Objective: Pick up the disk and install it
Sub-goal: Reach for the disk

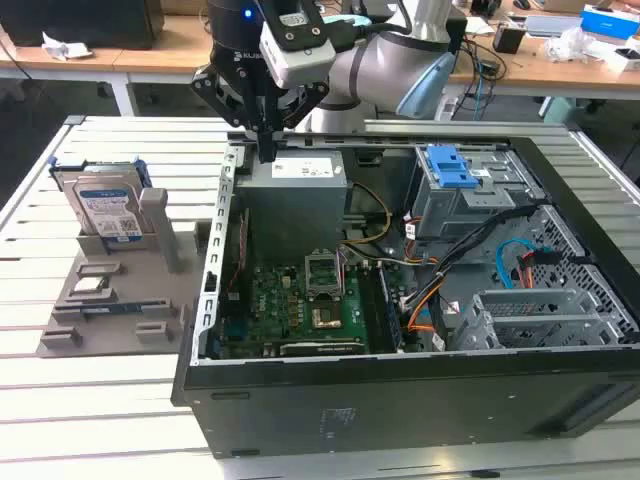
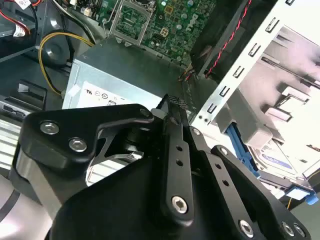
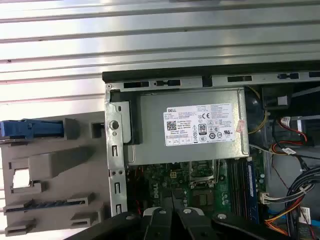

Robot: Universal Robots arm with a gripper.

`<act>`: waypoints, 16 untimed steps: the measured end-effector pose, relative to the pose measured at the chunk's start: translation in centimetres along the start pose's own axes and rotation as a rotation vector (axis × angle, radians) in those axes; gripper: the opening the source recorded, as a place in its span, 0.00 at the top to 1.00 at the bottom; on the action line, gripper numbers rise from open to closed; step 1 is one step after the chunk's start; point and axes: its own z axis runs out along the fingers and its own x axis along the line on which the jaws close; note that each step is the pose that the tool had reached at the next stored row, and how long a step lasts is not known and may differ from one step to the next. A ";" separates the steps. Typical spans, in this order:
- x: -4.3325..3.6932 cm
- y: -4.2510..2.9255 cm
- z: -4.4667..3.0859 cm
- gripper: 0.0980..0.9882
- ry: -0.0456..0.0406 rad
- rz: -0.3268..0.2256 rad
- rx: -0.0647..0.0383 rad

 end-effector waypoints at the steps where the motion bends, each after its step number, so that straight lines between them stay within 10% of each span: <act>1: 0.14 -0.01 0.00 0.99 -0.0001 0.000 0.000; 16: 4.45 -0.33 -0.12 0.99 0.0000 0.000 0.000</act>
